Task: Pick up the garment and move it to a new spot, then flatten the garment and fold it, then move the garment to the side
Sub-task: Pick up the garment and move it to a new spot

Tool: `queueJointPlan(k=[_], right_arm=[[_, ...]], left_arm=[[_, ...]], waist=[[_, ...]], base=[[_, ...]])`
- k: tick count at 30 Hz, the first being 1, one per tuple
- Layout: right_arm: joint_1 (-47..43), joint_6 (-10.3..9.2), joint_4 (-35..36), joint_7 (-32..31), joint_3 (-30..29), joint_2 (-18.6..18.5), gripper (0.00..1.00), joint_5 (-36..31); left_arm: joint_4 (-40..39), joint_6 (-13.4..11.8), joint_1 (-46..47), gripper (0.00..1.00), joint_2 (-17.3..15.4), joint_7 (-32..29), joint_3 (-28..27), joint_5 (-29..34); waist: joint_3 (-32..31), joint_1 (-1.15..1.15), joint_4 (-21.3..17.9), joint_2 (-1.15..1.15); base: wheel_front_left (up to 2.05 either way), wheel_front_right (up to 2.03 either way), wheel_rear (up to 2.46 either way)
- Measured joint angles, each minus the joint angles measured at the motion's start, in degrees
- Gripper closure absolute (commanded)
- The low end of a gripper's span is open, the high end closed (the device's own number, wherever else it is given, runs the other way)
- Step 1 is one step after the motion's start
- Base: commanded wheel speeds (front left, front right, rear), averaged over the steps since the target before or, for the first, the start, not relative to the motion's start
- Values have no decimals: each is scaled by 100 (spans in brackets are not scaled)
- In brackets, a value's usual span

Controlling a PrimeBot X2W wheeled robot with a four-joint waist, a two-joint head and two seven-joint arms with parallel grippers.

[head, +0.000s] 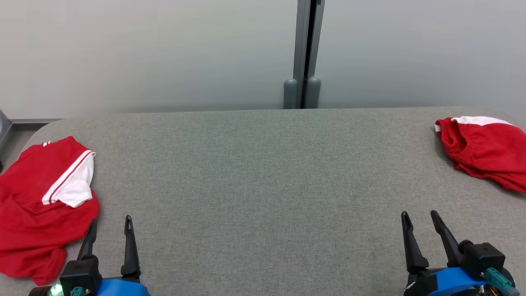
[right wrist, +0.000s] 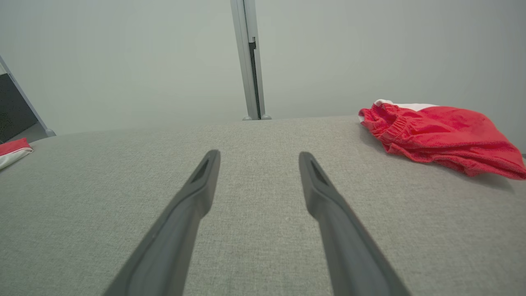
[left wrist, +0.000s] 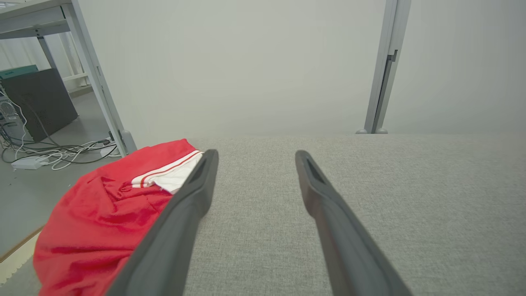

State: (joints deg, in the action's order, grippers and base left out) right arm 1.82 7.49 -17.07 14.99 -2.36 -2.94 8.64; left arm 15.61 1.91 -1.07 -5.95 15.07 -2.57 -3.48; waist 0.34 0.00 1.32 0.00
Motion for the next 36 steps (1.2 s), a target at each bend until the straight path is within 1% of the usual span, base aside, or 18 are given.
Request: queueJointPlan(k=[12, 20, 27, 36], right_arm=[[-10, 0, -8, 0, 38, 1, 0, 10], [-16, 0, -22, 1, 153, 4, 0, 29], [-21, 0, -15, 3, 216, 7, 0, 73], [-16, 0, -15, 2, 238, 8, 0, 97]], left_arm=[[70, 23, -10, 0, 8, 0, -33, 10], [77, 19, -5, 0, 5, 0, -80, 32], [51, 9, -5, 0, -21, -1, -174, 33], [-41, -42, -6, 0, 9, 0, -192, 41]], waist=[[-2, 0, 57, 0], [13, 0, 295, 0], [19, 0, 676, 0], [42, 0, 1358, 0]], base=[[0, 0, 0], [0, 0, 0], [0, 0, 0], [0, 0, 0]])
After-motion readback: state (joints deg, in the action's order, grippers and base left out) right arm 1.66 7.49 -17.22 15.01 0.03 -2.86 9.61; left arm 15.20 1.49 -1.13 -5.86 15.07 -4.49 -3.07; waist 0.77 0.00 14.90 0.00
